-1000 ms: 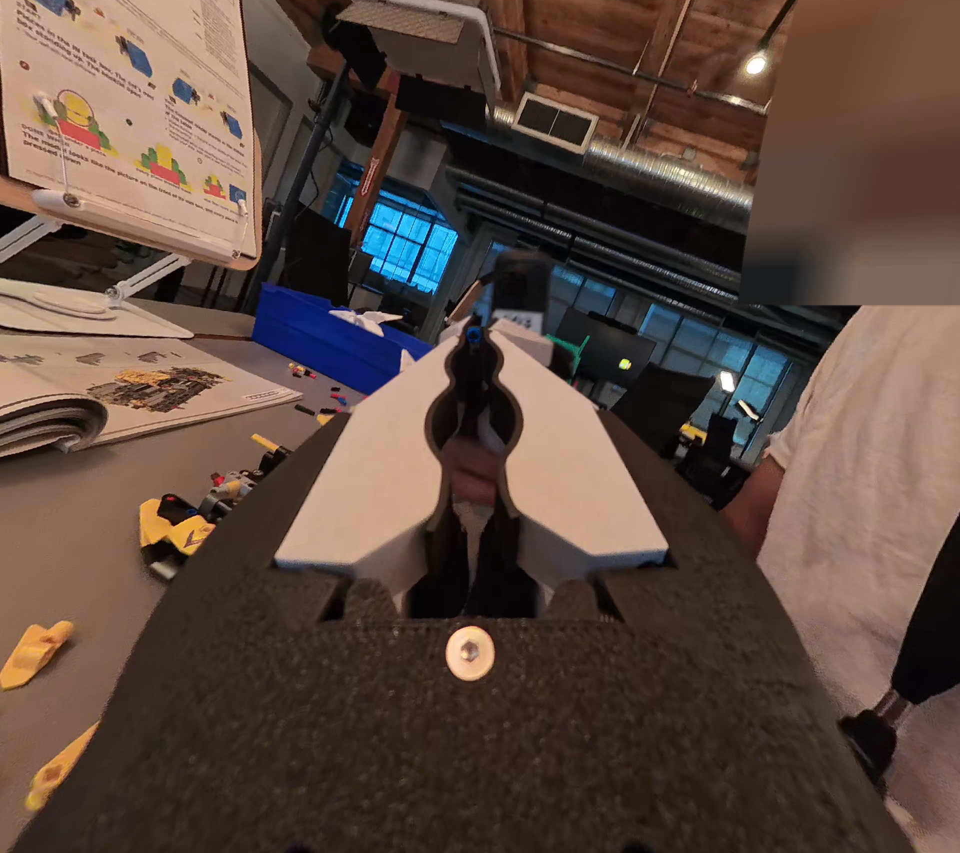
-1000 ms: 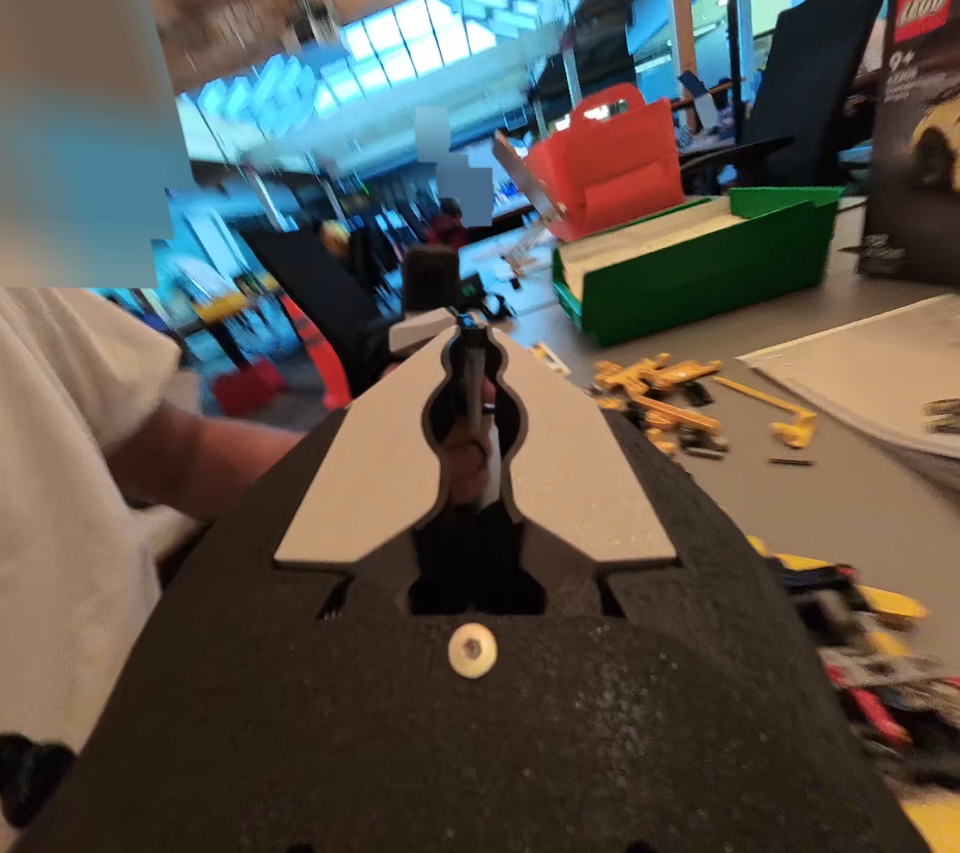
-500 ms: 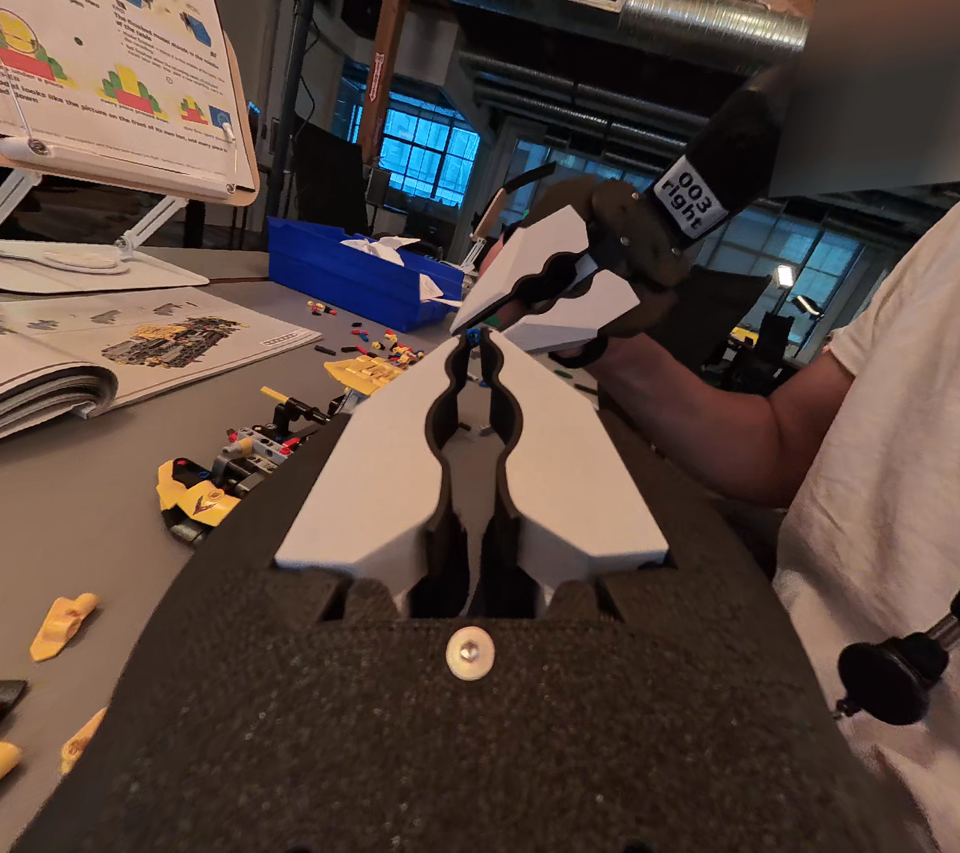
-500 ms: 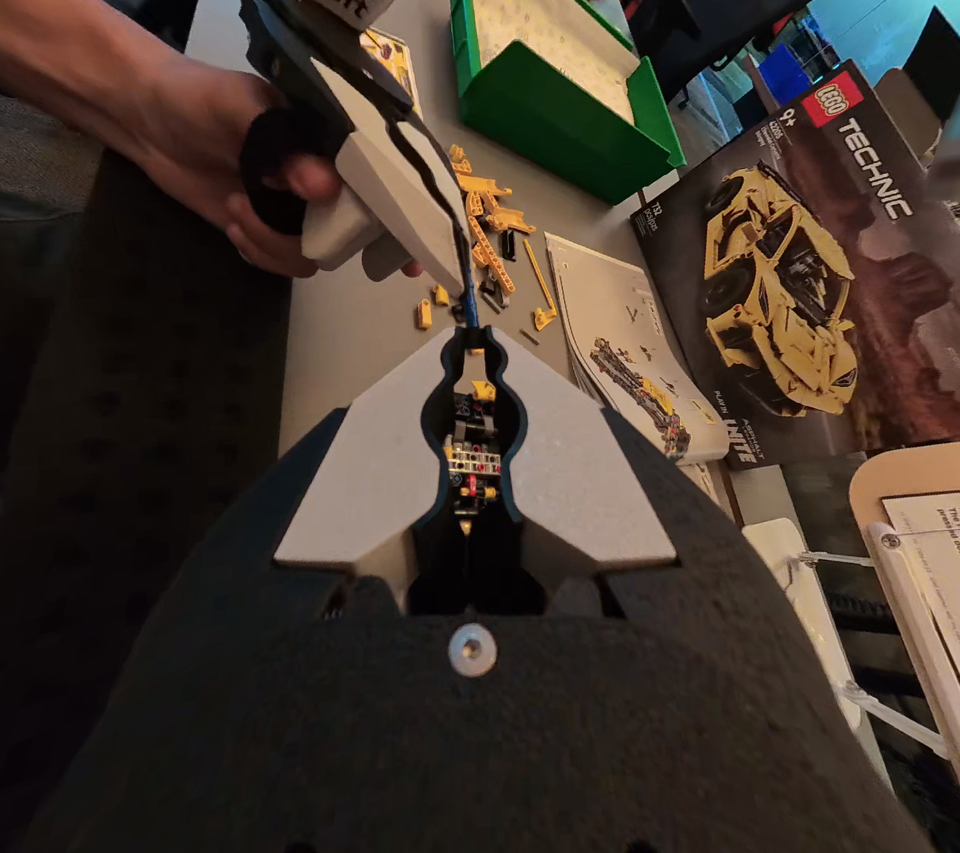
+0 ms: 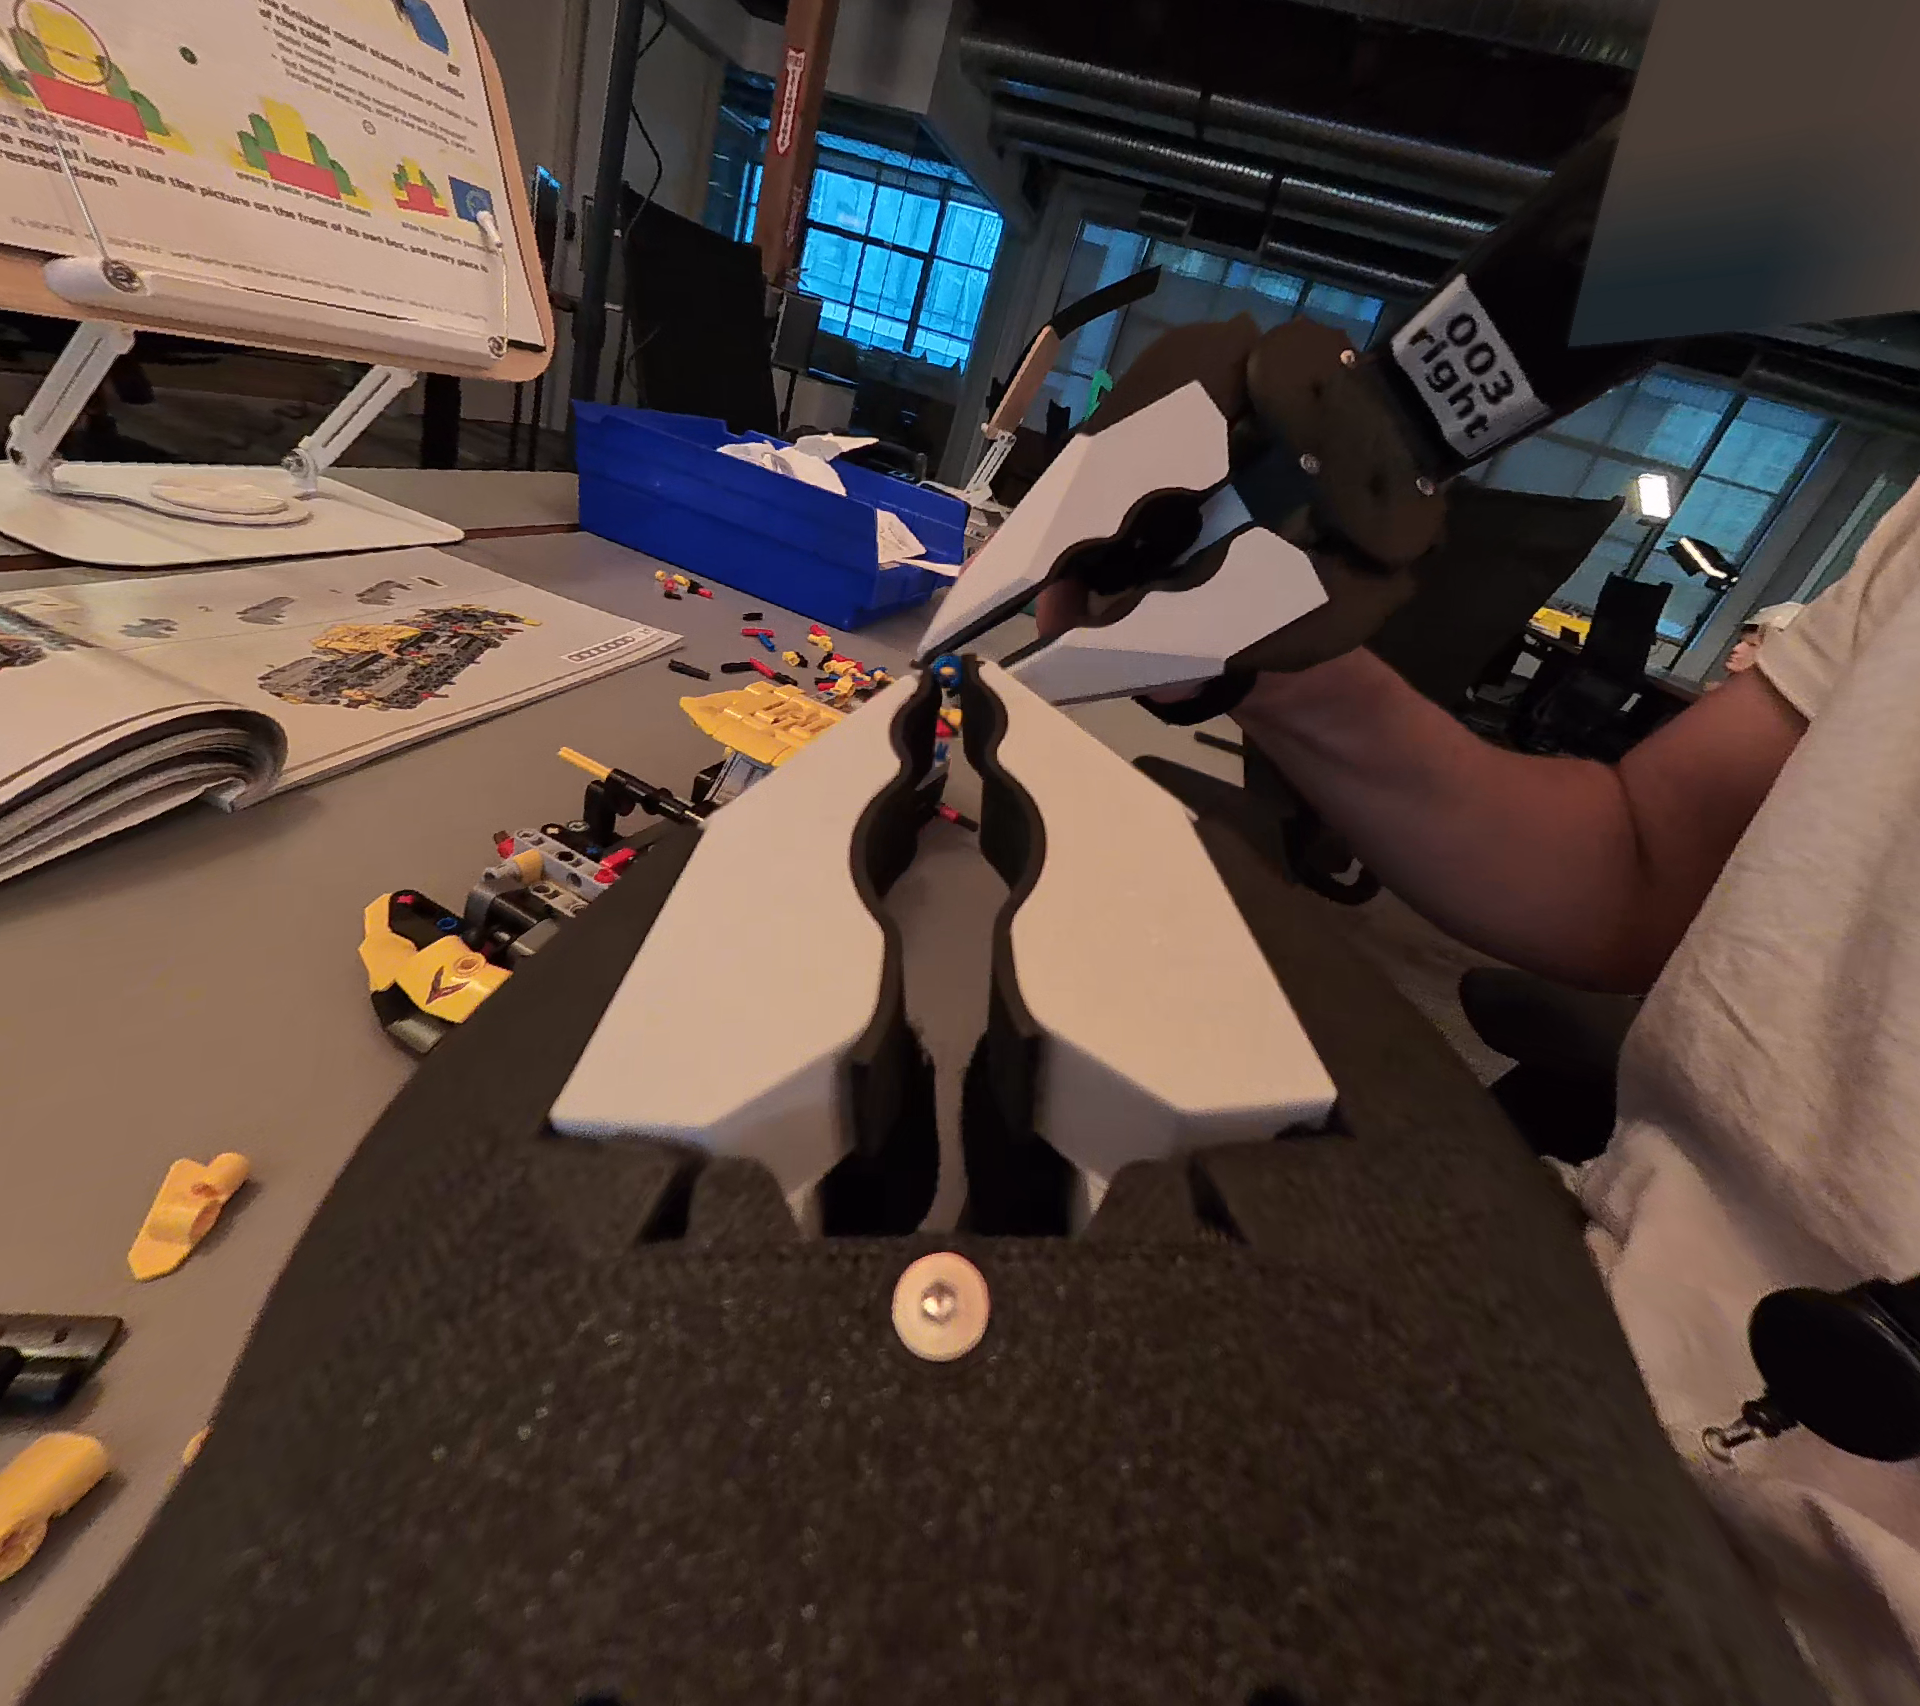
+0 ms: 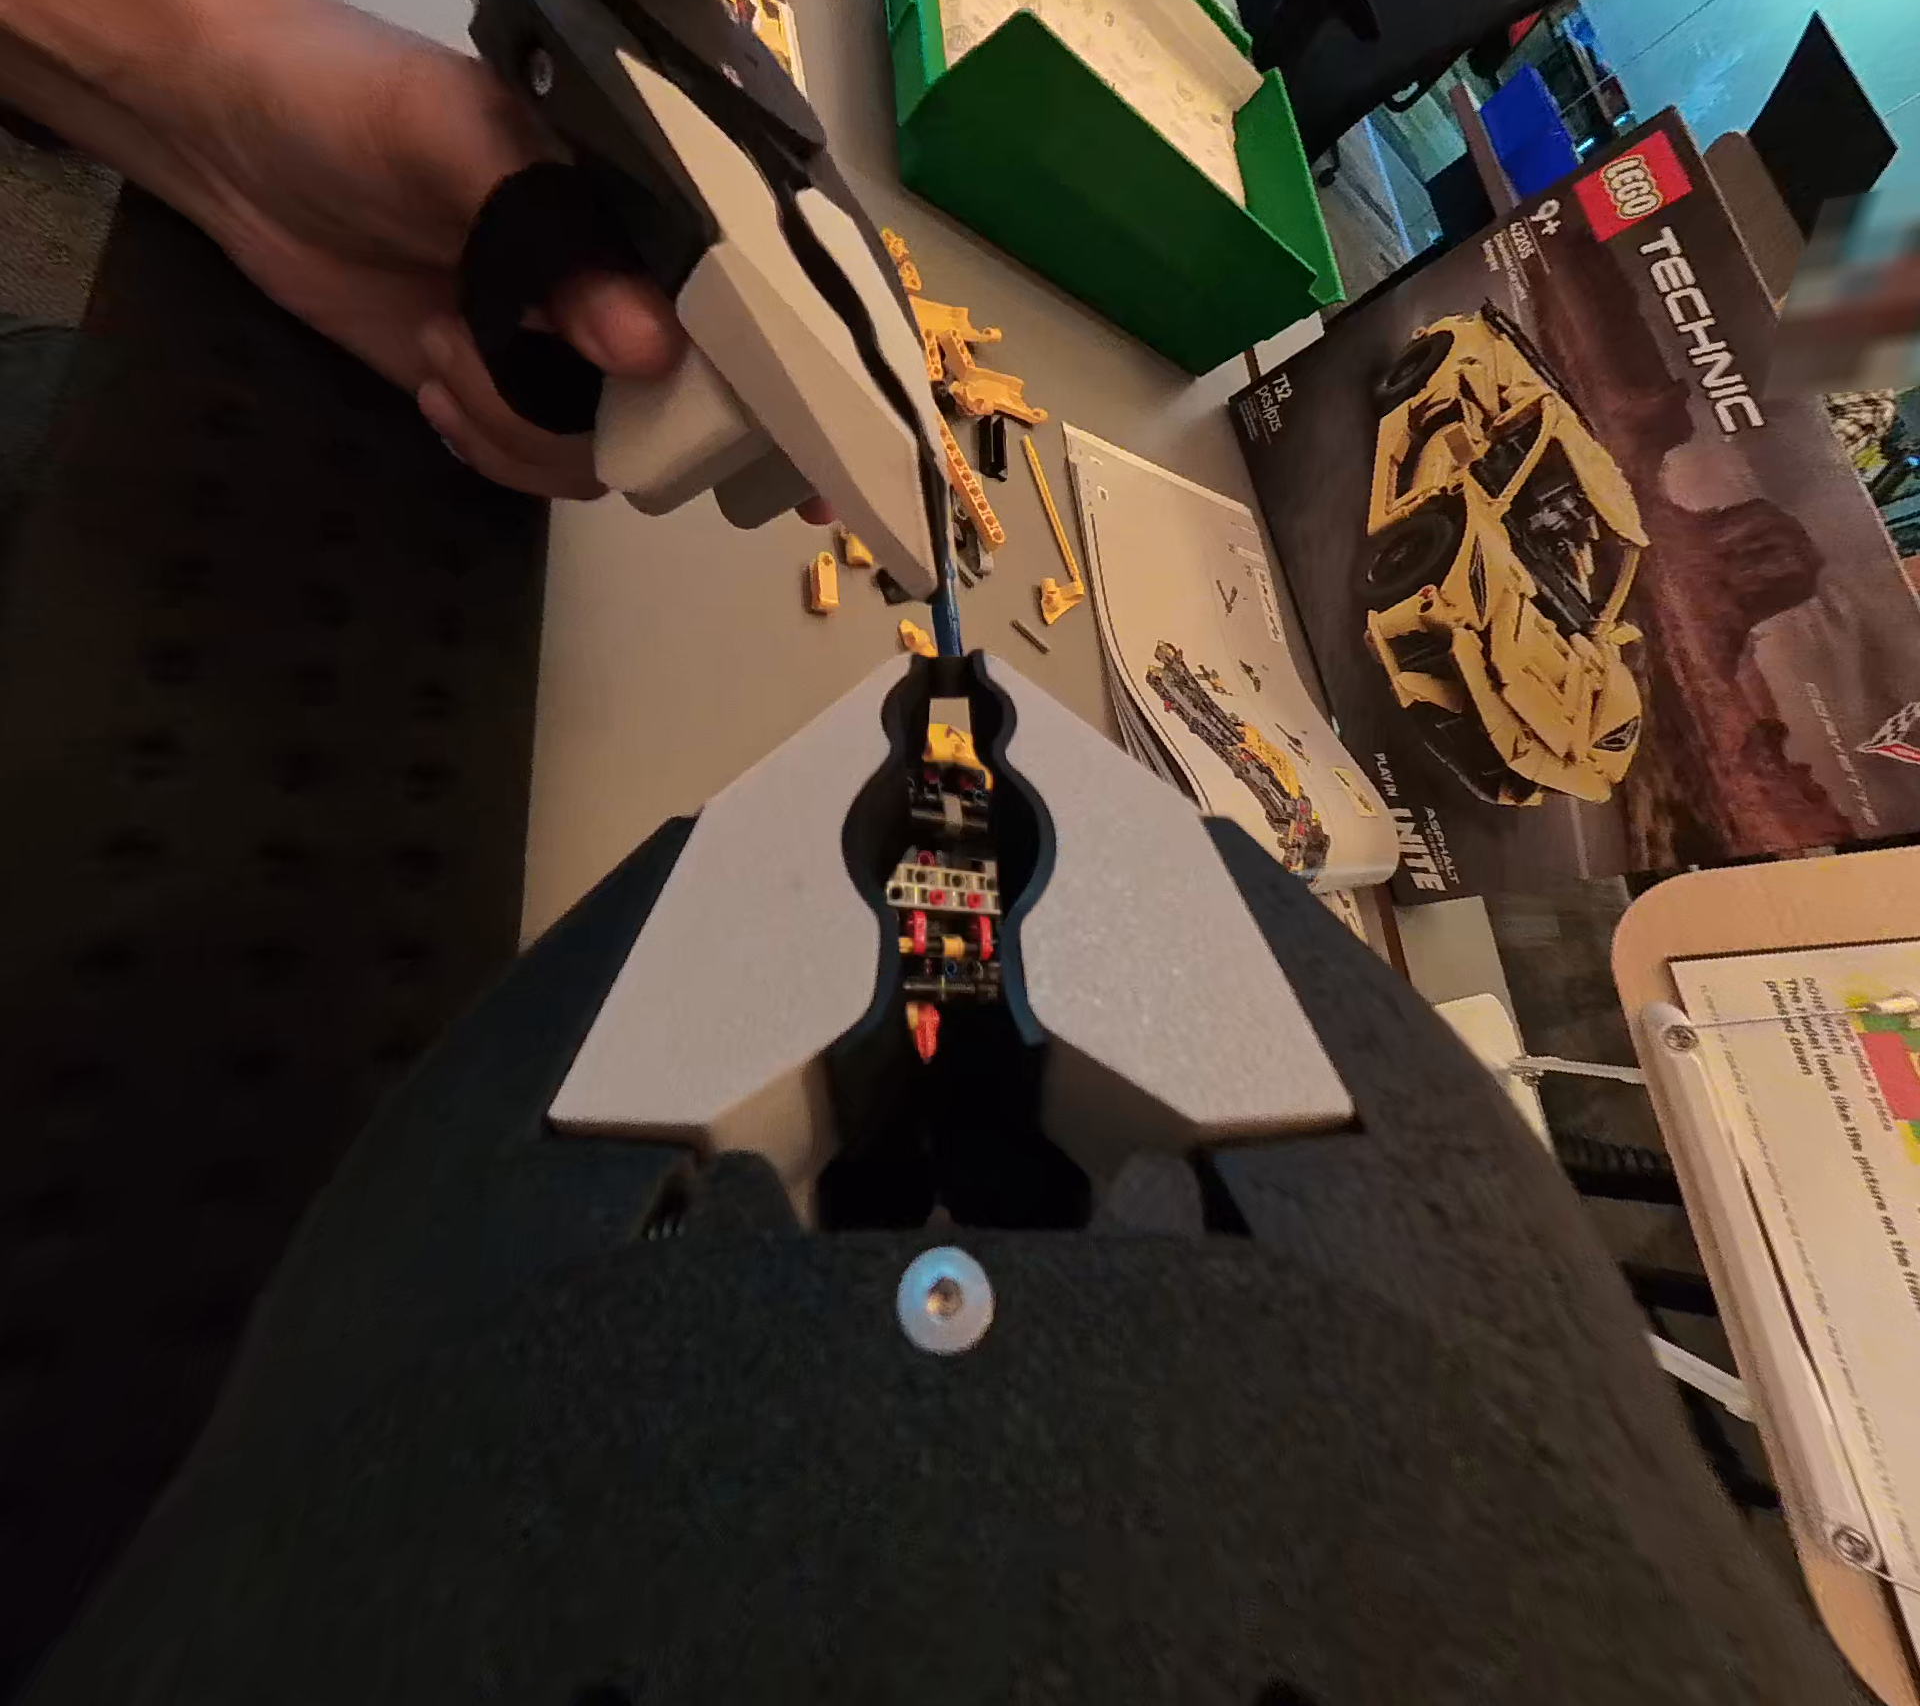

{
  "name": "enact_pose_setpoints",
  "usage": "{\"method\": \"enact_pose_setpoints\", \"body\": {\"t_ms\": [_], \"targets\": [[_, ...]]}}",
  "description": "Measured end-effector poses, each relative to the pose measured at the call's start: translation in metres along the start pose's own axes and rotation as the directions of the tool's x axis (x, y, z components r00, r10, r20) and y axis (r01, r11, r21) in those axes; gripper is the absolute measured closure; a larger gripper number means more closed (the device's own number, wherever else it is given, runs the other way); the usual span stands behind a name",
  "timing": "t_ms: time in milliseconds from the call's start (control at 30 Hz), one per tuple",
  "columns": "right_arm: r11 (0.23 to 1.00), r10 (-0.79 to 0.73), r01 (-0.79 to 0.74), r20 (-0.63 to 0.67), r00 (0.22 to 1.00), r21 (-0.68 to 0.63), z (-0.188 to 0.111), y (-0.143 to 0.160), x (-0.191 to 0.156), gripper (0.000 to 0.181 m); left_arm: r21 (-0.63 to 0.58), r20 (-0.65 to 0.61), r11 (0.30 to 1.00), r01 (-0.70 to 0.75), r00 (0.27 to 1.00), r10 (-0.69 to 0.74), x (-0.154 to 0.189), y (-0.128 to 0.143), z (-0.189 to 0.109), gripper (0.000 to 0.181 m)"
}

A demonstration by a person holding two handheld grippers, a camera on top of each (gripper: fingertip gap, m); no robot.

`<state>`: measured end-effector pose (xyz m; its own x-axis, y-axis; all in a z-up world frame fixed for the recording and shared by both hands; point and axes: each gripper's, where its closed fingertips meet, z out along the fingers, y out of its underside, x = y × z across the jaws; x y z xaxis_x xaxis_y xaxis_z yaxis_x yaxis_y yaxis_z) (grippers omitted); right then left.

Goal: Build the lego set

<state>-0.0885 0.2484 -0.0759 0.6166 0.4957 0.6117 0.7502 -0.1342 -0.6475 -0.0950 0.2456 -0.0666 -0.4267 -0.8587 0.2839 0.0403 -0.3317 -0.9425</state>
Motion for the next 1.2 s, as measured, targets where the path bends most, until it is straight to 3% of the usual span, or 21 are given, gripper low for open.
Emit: {"method": "enact_pose_setpoints", "body": {"t_ms": [133, 300, 367, 600, 800, 1000, 1067, 1133, 1200], "targets": [[0.995, -0.098, 0.097, -0.065, 0.993, -0.018, 0.0, 0.003, 0.0, 0.175, -0.022, -0.004, 1.0, 0.013, 1.0, -0.013, -0.001, 0.004, 0.002, 0.177], [0.996, -0.084, 0.084, -0.077, 0.993, 0.002, -0.001, 0.006, -0.001, 0.175, -0.037, -0.043, 0.997, 0.075, 0.996, -0.076, -0.001, 0.006, 0.004, 0.177], [0.99, -0.142, 0.141, -0.125, 0.982, -0.02, -0.001, 0.007, 0.001, 0.176, -0.037, -0.049, 0.993, 0.114, 0.992, -0.116, -0.003, 0.007, 0.005, 0.178], [0.98, -0.196, 0.181, -0.241, 0.95, -0.086, 0.007, 0.009, 0.008, 0.176, -0.03, 0.067, 0.999, 0.019, 0.998, -0.017, -0.011, 0.007, 0.006, 0.178], [0.984, -0.18, 0.173, -0.23, 0.956, -0.05, 0.008, 0.004, 0.006, 0.176, -0.018, 0.036, 0.999, 0.05, 0.998, -0.049, -0.009, 0.006, 0.006, 0.178], [0.966, -0.258, 0.257, -0.221, 0.941, -0.031, 0.002, 0.006, 0.002, 0.175, -0.049, -0.015, 0.997, 0.052, 0.998, -0.053, -0.002, 0.01, 0.009, 0.179], [0.992, -0.086, 0.098, -0.146, 0.986, 0.076, -0.003, 0.003, 0.0, 0.174, -0.035, -0.033, 0.999, 0.032, 0.999, -0.034, 0.002, 0.008, 0.008, 0.179], [0.964, 0.185, -0.189, 0.04, 0.982, 0.187, -0.012, -0.003, -0.004, 0.156, 0.019, -0.066, 0.999, 0.026, 0.998, -0.025, 0.008, -0.001, 0.005, 0.179], [0.827, 0.426, -0.503, 0.305, 0.852, 0.251, -0.024, -0.014, -0.008, 0.152, 0.061, -0.112, 0.998, 0.007, 0.994, 0.0, 0.017, -0.007, 0.001, 0.178]]}}
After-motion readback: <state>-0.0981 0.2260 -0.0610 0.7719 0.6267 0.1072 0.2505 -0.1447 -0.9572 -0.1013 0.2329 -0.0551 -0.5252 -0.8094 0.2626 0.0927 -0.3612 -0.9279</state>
